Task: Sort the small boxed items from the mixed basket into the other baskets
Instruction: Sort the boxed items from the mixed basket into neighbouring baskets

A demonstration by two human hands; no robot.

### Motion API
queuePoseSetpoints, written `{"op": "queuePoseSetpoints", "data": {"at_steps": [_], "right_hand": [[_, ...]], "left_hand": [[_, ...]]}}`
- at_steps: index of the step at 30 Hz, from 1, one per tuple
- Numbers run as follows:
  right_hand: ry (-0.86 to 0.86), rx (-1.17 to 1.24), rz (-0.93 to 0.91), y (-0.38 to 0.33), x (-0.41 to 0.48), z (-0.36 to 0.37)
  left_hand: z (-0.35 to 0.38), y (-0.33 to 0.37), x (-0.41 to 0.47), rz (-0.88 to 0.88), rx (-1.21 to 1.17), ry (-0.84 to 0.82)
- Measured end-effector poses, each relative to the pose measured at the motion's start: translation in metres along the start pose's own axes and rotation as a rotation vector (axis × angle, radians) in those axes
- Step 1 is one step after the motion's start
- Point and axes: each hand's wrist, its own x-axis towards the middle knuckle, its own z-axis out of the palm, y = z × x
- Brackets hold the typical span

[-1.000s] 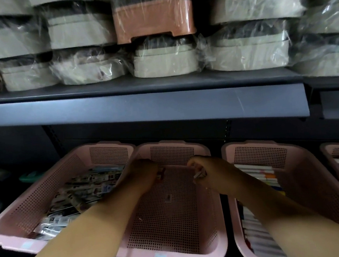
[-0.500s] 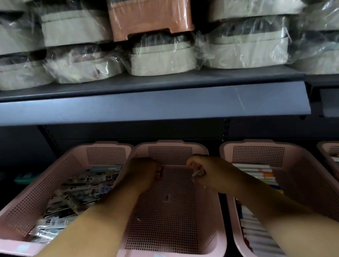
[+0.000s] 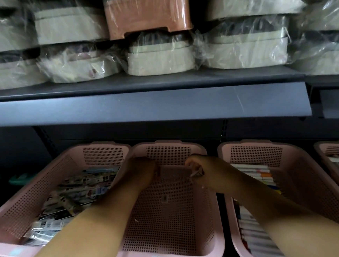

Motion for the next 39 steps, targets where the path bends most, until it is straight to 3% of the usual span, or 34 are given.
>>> {"op": "queuePoseSetpoints", "data": {"at_steps": [11, 13, 16, 18, 24, 27, 34, 39], "right_hand": [[0.022, 0.009, -0.007, -0.001, -0.001, 0.0], [0.022, 0.015, -0.001, 0.0, -0.001, 0.0], [0.049, 0.038, -0.004, 0.0, 0.0, 0.001], [0.098, 0.022, 0.0, -0.002, 0.0, 0.001], [0.204, 0.014, -0.029, -0.012, -0.003, -0.004], [0.21, -0.02, -0.05, -0.016, -0.007, -0.006], [0.218, -0.005, -0.083, -0.015, -0.013, -0.004], [0.198, -0.064, -0.149, -0.028, -0.01, -0.001]], "left_hand": [[-0.002, 0.002, 0.001, -0.026, 0.063, -0.026], [-0.004, 0.002, -0.001, 0.043, 0.206, -0.059], [-0.005, 0.011, -0.007, 0.283, 0.615, -0.121], [-0.003, 0.026, -0.017, 0.405, 0.715, -0.184], [0.009, 0.05, -0.045, 0.503, 0.386, -0.28], [0.012, 0.047, -0.055, 0.54, 0.268, -0.241], [0.003, 0.053, -0.081, 0.67, 0.402, -0.043], [0.003, 0.052, -0.083, 0.794, 0.594, -0.042]]}}
